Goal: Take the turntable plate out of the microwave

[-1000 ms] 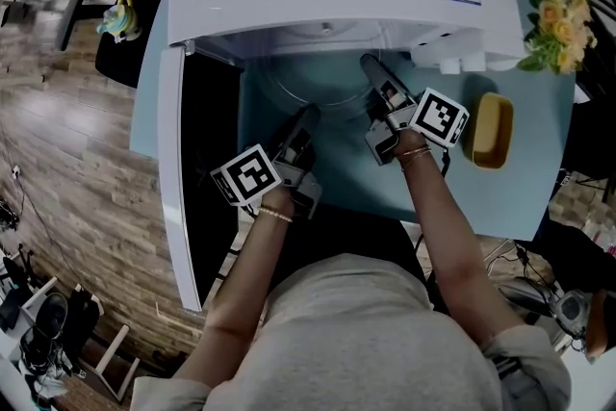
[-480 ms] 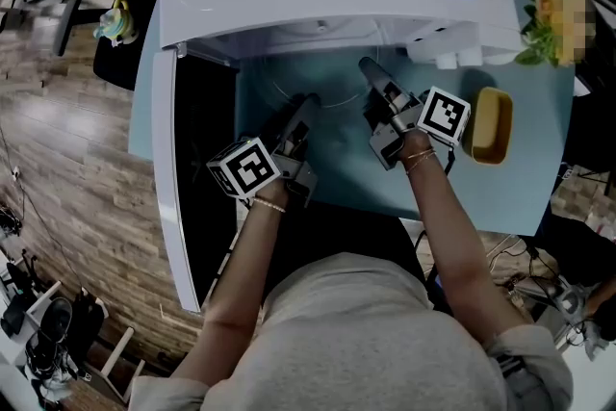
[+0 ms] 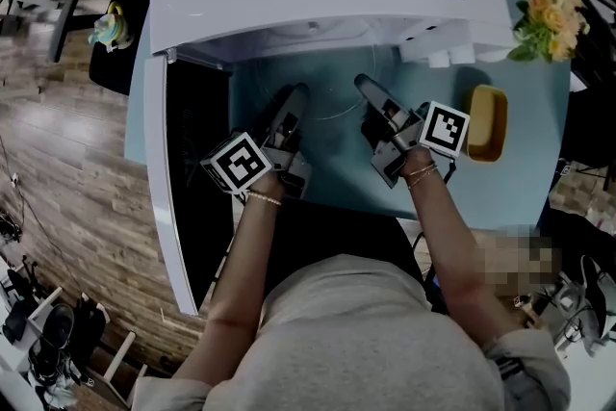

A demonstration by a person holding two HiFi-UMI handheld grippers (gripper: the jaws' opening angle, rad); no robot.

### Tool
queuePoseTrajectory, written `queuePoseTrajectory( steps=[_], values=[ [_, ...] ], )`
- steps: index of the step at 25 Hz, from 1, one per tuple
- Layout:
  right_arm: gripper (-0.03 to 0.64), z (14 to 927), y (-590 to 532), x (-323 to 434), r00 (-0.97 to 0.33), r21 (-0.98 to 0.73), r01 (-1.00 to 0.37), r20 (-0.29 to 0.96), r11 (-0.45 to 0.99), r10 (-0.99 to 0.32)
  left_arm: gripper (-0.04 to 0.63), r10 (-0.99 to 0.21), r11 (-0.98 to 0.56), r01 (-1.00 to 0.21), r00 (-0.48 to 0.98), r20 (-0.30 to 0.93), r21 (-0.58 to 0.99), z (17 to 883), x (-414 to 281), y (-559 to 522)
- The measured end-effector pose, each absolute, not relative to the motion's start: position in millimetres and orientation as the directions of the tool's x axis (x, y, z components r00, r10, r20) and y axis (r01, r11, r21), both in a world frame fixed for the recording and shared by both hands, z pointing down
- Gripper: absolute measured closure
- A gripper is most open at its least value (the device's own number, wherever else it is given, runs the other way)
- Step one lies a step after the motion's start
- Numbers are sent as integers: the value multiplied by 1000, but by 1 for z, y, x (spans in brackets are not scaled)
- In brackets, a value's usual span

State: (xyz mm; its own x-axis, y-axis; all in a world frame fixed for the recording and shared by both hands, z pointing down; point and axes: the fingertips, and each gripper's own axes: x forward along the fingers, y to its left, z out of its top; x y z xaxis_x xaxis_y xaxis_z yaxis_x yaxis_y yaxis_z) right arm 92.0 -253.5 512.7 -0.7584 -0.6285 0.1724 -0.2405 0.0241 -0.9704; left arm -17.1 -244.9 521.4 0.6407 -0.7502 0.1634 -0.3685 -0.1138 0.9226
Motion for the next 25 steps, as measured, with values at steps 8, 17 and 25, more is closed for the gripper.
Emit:
queuePoseTrajectory(
  steps=[8, 17, 25],
  values=[
    [546, 513, -236, 99, -789, -973, -229, 170, 25, -591, 391, -745, -142, -333, 657, 121, 932, 520, -13, -246],
    [546, 513, -218, 102, -807, -976, -215, 166, 21, -567, 428, -759, -96, -367, 629, 170, 925, 527, -17, -239],
    [523, 513, -218, 105, -791, -956, -281, 182, 82, -584, 498, -777, -103, -367, 610, 155, 924, 523, -16, -235]
  ],
)
